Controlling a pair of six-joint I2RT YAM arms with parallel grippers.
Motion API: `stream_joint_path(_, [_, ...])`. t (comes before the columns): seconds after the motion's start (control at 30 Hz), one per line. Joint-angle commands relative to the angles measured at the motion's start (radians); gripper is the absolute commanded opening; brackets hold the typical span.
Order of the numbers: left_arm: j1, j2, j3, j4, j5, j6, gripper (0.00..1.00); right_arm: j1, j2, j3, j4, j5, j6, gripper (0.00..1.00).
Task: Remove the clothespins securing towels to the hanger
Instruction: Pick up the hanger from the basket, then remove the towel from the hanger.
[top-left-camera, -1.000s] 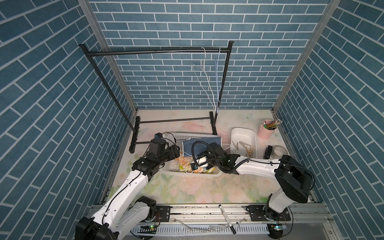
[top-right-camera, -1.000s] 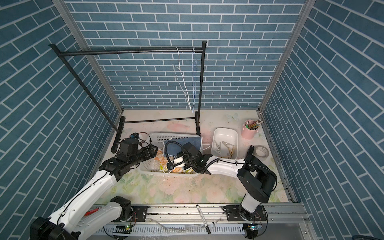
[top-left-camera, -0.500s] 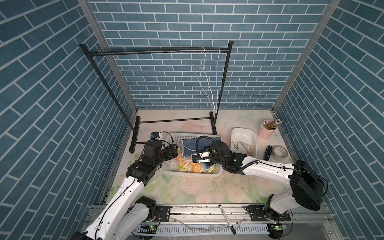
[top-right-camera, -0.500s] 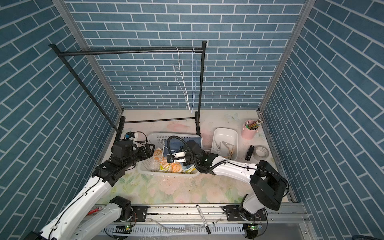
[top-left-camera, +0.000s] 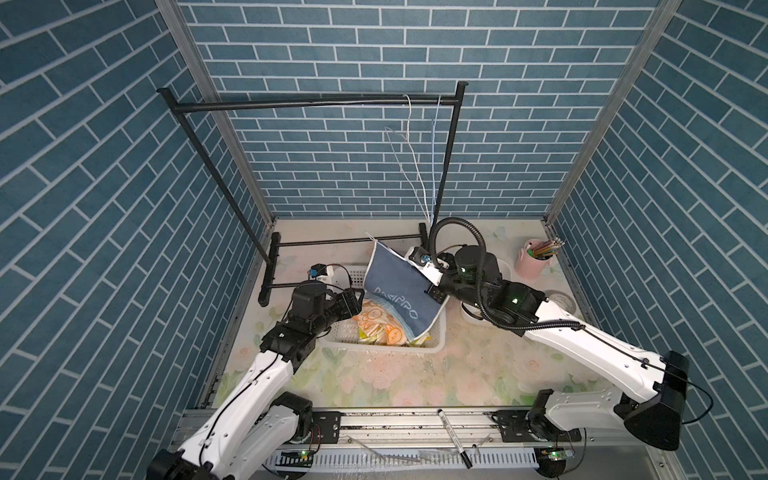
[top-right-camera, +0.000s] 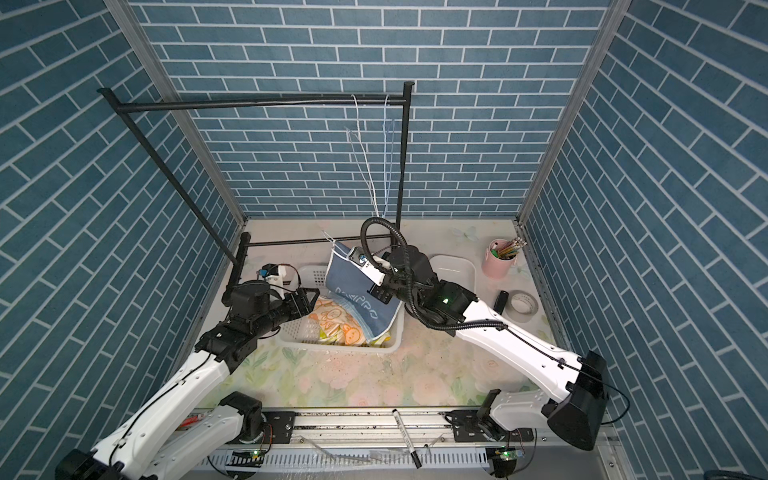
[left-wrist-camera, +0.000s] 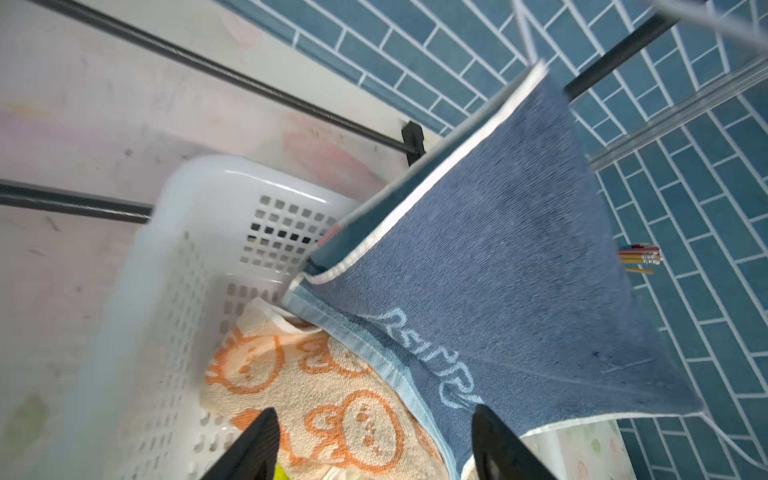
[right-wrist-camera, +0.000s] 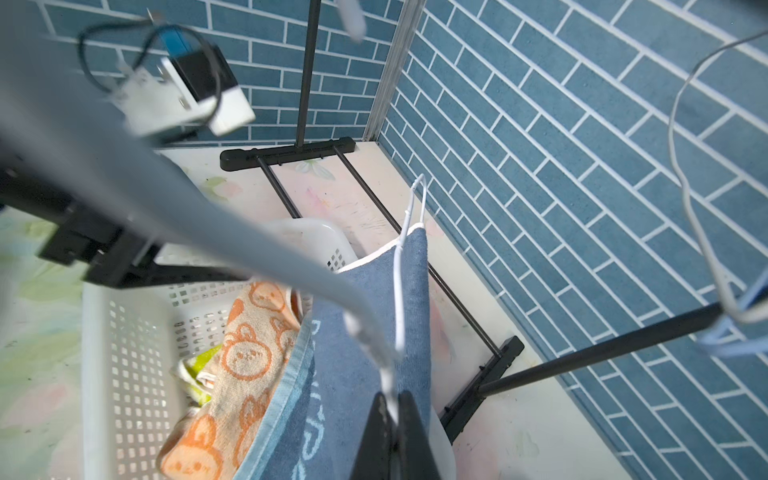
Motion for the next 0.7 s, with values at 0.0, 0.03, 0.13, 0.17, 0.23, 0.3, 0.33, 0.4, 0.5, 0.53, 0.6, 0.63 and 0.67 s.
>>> stream_joint_path(0.0, [0.031, 0.070, 0.011, 0.149, 0.134, -0.023, 0.75, -0.008, -0.015, 0.020, -0.083, -0.032, 0.120, 0.00])
stream_joint_path(0.03, [0.045, 0.096, 0.018, 0.159, 0.158, -0.030, 0.76, -0.011, -0.016, 0.019, -0.085, -0.025, 0.124, 0.00])
stream_joint_path(0.13, [0.088, 0.178, 0.042, 0.185, 0.219, -0.041, 0.76, -0.019, -0.020, 0.012, -0.084, -0.018, 0.137, 0.00])
stream_joint_path(0.17, [0.096, 0.202, 0.051, 0.191, 0.229, -0.039, 0.76, -0.022, -0.022, 0.009, -0.078, -0.021, 0.141, 0.00])
stream_joint_path(0.23, [0.110, 0.245, 0.065, 0.216, 0.254, -0.035, 0.77, -0.025, -0.025, 0.003, -0.066, -0.024, 0.147, 0.00])
stream_joint_path(0.3, [0.121, 0.281, 0.074, 0.251, 0.273, -0.034, 0.78, -0.027, -0.026, 0.000, -0.059, -0.024, 0.149, 0.00])
stream_joint_path(0.33, [0.126, 0.298, 0.075, 0.263, 0.277, -0.035, 0.78, -0.028, -0.023, -0.002, -0.057, -0.023, 0.151, 0.00])
stream_joint_path(0.4, [0.128, 0.333, 0.086, 0.282, 0.282, -0.030, 0.79, -0.030, -0.023, -0.005, -0.054, -0.023, 0.152, 0.00])
stream_joint_path(0.5, [0.132, 0.384, 0.099, 0.303, 0.306, -0.023, 0.79, -0.033, -0.023, -0.012, -0.047, -0.027, 0.155, 0.00])
stream_joint_path(0.53, [0.132, 0.398, 0.117, 0.308, 0.316, -0.019, 0.79, -0.034, -0.023, -0.012, -0.046, -0.027, 0.157, 0.00])
stream_joint_path(0.6, [0.132, 0.428, 0.133, 0.323, 0.339, -0.007, 0.79, -0.035, -0.023, -0.016, -0.041, -0.030, 0.157, 0.00])
stream_joint_path(0.63, [0.133, 0.443, 0.144, 0.325, 0.351, -0.002, 0.79, -0.037, -0.025, -0.017, -0.040, -0.032, 0.158, 0.00])
stream_joint_path(0.67, [0.133, 0.458, 0.154, 0.331, 0.364, 0.002, 0.79, -0.039, -0.025, -0.020, -0.038, -0.032, 0.158, 0.00])
